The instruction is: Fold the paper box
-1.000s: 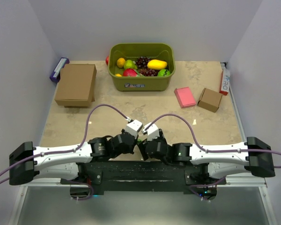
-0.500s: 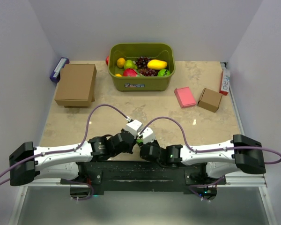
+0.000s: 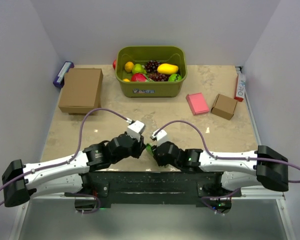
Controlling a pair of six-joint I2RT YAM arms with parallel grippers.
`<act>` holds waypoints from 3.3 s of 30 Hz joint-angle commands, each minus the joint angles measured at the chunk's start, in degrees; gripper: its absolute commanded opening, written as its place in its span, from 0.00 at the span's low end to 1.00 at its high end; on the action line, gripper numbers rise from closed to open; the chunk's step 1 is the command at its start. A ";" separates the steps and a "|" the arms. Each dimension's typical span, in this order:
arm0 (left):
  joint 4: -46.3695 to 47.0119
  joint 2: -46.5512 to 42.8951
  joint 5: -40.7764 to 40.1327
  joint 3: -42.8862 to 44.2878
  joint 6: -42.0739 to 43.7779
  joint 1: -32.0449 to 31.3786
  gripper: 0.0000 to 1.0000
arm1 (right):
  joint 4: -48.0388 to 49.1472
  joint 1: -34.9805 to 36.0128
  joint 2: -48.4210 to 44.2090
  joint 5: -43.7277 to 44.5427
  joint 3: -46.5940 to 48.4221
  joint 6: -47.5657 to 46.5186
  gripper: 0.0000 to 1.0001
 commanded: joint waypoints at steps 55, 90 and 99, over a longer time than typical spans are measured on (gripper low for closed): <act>16.91 10.74 25.27 -2.92 12.63 16.15 0.38 | 9.07 -12.68 -3.08 -21.41 -7.11 -6.44 0.25; 17.44 10.05 23.78 -3.28 10.96 15.97 0.02 | 9.07 -12.68 -3.61 -20.80 -7.47 -6.35 0.25; 14.81 6.70 21.05 -1.25 12.36 16.15 0.52 | 9.16 -12.68 -3.78 -20.89 -7.47 -6.26 0.25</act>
